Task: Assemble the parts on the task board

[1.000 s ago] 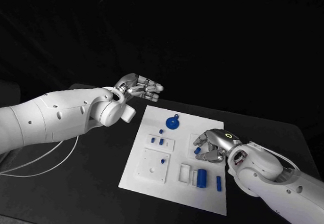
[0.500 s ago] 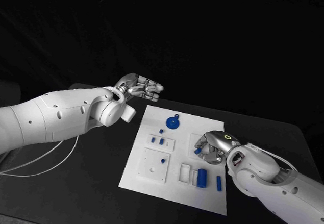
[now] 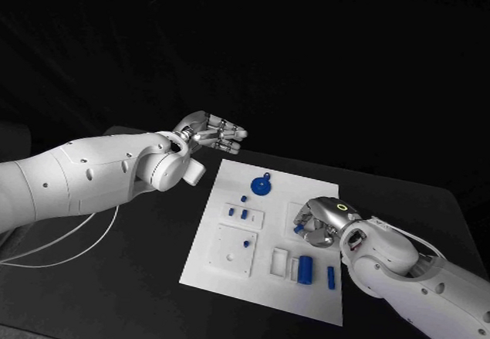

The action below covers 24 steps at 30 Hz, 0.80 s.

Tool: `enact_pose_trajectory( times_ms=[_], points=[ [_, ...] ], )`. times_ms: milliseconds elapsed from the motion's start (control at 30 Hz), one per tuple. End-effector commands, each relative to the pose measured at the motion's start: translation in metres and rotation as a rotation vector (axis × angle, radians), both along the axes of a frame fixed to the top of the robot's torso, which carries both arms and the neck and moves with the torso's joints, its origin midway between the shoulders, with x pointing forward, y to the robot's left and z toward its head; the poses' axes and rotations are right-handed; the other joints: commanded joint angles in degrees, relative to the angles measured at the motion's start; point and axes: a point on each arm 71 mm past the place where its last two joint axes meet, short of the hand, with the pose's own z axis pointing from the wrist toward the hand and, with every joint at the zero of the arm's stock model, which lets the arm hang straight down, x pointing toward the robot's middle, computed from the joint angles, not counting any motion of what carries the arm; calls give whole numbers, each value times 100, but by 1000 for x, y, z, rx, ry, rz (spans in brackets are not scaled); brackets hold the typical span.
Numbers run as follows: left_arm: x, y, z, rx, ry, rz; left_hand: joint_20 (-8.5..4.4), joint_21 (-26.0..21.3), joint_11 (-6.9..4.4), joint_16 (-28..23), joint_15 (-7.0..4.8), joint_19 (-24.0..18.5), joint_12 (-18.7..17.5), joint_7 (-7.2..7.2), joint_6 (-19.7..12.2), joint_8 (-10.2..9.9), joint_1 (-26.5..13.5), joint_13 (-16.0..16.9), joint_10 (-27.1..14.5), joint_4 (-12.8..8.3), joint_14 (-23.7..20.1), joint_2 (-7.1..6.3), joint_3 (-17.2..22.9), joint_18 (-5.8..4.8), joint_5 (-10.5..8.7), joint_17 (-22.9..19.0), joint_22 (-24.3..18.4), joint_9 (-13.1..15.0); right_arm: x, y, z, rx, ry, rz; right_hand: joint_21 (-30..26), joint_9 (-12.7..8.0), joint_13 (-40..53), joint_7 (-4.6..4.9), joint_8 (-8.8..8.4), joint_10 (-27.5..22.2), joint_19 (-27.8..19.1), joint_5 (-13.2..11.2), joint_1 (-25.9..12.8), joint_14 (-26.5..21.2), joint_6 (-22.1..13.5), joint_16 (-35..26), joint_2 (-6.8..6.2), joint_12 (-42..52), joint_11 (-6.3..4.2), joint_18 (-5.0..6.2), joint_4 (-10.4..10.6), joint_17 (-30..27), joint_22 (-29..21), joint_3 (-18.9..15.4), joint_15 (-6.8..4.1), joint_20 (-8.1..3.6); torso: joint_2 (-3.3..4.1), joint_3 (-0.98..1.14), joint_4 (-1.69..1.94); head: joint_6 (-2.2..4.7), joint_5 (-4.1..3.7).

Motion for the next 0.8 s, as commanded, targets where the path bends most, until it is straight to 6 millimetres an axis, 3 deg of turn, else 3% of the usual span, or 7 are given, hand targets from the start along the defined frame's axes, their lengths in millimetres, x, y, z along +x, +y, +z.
enact_pose_trajectory(
  times_ms=[33, 400, 800],
  points=[
    [0, -2, 0, -9, 3, -15, -3, 32, -8, -21, 15, 35, -3, -4, -44, 3, -11, -3, -24, 3, -31, 39, 10, 45, 3, 4, -6, 0, 0, 1, 0, -1, -18, -5, 24, 3, 9, -3, -17, 42, 191, -26, 0, 4, 36, 26, 67, -17, -8, -8, 33, 12, 11, -29, -59, -55, 1, -1, 1, -6, 0],
    [0, -2, 0, -9, 7, -16, -3, 32, -8, -21, 15, 35, -3, -4, -44, 3, -11, -3, -24, 3, -31, 39, 10, 45, 3, 4, -6, 0, 2, 1, -2, -8, -27, -18, 35, 11, 13, -31, -6, 162, 192, -29, 48, 11, 142, 19, 142, -9, -51, -37, 33, 38, 23, -38, -87, -86, 0, -2, 2, -23, -7],
    [0, -1, 0, -7, 9, -16, -3, 32, -8, -21, 15, 35, -3, -4, -44, 3, -11, -3, -24, 3, -31, 39, 10, 45, 3, 4, -6, 0, 2, 2, -1, -31, -59, -21, 149, 38, 25, -100, -5, 545, 161, -3, 119, 31, 495, 14, 248, -7, -143, -75, -201, 83, 202, 374, -160, -156, -2, 0, -2, -36, -15]
  ],
)
